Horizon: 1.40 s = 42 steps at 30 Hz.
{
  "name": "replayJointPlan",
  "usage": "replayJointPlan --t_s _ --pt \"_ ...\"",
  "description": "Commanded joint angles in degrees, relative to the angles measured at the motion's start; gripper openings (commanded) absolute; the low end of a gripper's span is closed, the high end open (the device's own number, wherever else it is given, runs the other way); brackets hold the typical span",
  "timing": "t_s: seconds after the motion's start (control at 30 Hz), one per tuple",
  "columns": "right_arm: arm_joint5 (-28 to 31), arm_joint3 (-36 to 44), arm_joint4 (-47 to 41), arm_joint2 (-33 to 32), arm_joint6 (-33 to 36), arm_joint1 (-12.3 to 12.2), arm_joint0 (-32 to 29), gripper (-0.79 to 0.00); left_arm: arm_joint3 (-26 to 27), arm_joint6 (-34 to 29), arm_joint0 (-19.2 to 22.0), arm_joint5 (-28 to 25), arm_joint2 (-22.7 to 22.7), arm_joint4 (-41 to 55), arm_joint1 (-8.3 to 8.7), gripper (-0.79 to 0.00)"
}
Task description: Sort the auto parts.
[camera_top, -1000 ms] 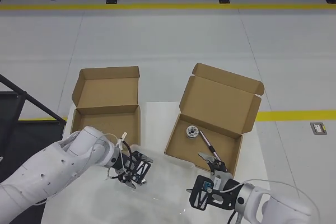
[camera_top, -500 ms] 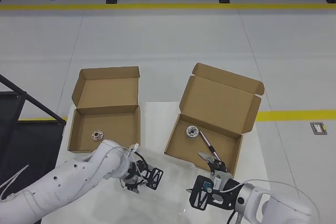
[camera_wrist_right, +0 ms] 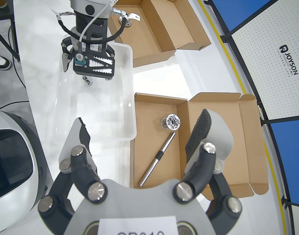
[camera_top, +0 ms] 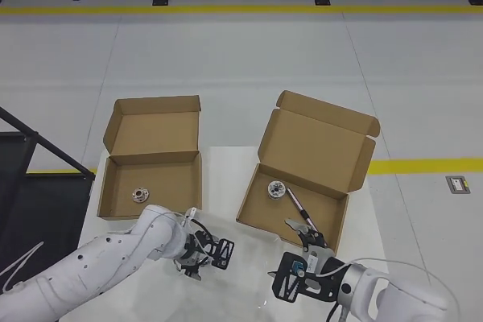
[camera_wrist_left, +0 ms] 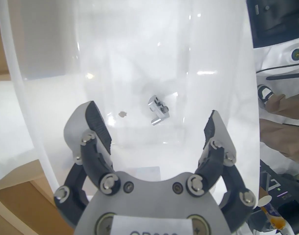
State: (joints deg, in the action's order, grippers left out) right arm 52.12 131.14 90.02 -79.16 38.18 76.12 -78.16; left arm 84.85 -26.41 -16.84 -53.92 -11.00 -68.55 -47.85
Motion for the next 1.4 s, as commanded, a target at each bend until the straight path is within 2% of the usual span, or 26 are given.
replayJointPlan --t_s 0.0,0.03,0.13,0.27,0.4,0.57,0.8,1.03,1.2,1.23,1.37 --pt "0.0 0.0 0.0 0.0 0.0 0.0 0.0 0.000 -0.4 -1.9 -0.3 0.0 -0.2 0.5 -0.21 -0.028" --pt "0.0 0.0 0.0 0.0 0.0 0.0 0.0 0.000 -0.7 -3.8 -0.5 0.3 -0.2 0.6 -0.38 -0.071" --pt "0.0 0.0 0.0 0.0 0.0 0.0 0.0 0.000 -1.0 -7.5 -1.0 0.7 -0.4 2.8 -1.02 -0.095" --pt "0.0 0.0 0.0 0.0 0.0 0.0 0.0 0.000 -2.2 -11.3 -1.5 0.9 -0.5 5.3 -2.03 -0.197" --pt "0.0 0.0 0.0 0.0 0.0 0.0 0.0 0.000 -3.3 -14.1 -1.8 1.6 -0.5 6.5 -3.28 -0.157" --pt "0.0 0.0 0.0 0.0 0.0 0.0 0.0 0.000 -5.5 -14.5 -2.1 2.0 -1.0 7.5 -4.63 -0.169" --pt "0.0 0.0 0.0 0.0 0.0 0.0 0.0 0.000 -10.0 -13.3 -2.5 0.6 -1.3 8.0 -6.54 -0.342" --pt "0.0 0.0 0.0 0.0 0.0 0.0 0.0 0.000 -13.0 -12.5 -2.6 -1.1 -1.5 7.6 -8.40 -0.465" --pt "0.0 0.0 0.0 0.0 0.0 0.0 0.0 0.000 -14.5 -11.8 -2.6 -2.6 -1.8 7.3 -9.39 -0.763" --pt "0.0 0.0 0.0 0.0 0.0 0.0 0.0 0.000 -14.8 -11.7 -2.6 -3.0 -1.9 7.3 -9.55 -0.785" --pt "0.0 0.0 0.0 0.0 0.0 0.0 0.0 0.000 -15.8 -11.1 -2.6 -4.1 -2.1 7.4 -10.12 -0.785"
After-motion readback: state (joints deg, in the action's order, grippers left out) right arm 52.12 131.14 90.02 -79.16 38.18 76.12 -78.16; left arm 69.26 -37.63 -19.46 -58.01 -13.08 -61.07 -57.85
